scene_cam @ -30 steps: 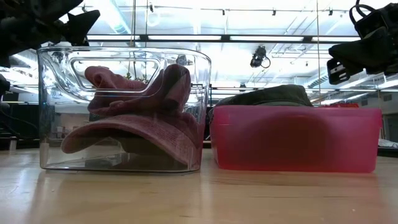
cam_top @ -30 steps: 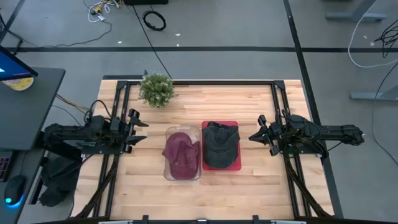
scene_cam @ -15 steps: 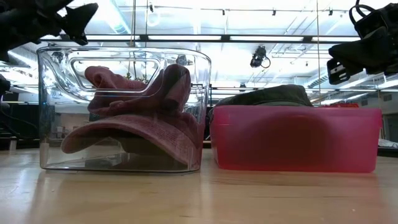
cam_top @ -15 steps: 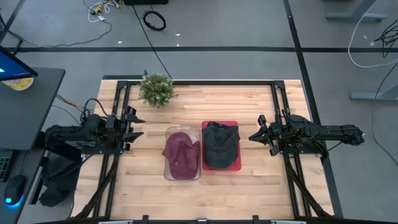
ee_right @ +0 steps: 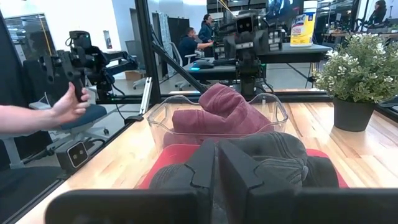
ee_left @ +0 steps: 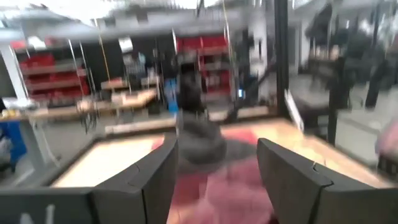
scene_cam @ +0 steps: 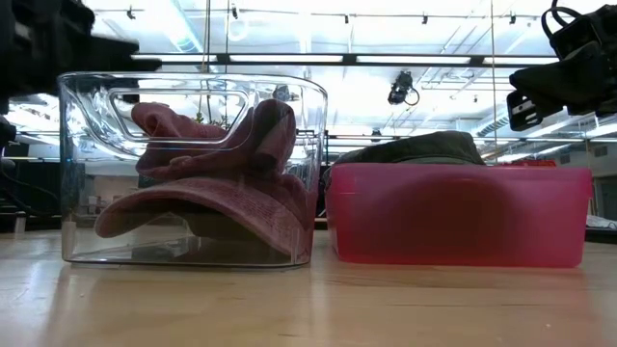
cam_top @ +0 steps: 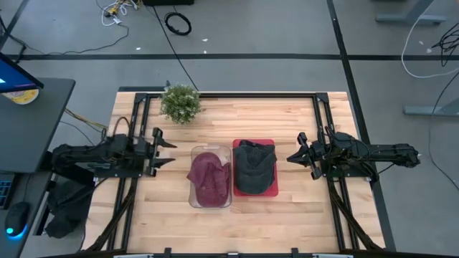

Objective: Pick & Place hat
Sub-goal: Return to Home Position

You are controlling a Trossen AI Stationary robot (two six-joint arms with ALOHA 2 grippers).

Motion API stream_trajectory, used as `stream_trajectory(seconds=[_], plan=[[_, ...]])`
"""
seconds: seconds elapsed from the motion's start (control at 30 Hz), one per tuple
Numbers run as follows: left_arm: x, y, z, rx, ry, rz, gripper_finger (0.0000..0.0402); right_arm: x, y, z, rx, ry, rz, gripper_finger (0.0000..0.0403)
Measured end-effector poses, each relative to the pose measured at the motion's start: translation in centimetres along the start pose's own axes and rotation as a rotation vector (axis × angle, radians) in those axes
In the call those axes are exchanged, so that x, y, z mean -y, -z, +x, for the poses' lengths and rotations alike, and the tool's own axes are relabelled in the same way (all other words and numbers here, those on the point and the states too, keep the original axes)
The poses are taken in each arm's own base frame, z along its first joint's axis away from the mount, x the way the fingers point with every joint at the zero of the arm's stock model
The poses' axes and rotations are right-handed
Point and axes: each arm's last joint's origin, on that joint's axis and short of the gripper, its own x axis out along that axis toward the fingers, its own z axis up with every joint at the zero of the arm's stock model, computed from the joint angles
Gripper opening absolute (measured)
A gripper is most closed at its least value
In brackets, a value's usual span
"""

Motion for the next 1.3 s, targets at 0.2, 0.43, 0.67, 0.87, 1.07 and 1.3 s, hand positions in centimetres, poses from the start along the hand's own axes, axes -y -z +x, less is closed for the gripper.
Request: stream_trajectory(seconds=[0.2,0.43,0.67,0.87,1.07,1.3], plan=[[-0.01,1.14,-0.06,-0.123,-0.029,0.006,0.0222,0.0,0.0,0.0,-0.001,0.0,0.0,0.0027],[-0.09,1.28,-0.04,-0.14,-0.059,0.0,0.0222,0.0,0.0,0.0,0.0,0.0,0.0,0.0027],[-0.1,1.14,-0.02,-0.122,-0.06,0.0,0.0222,0.0,0.0,0.0,0.0,0.0,0.0,0.0027],[-0.11,1.1,-0.01,-0.117,-0.06,0.0,0.0222,0.0,0.0,0.0,0.0,0.0,0.0,0.0027],[-0.11,1.06,-0.01,-0.112,-0.06,0.0,0.0222,0.0,0.0,0.0,0.0,0.0,0.0,0.0027],[-0.11,1.05,-0.01,-0.111,-0.061,0.0,0.0222,0.0,0.0,0.0,0.0,0.0,0.0,0.0027]])
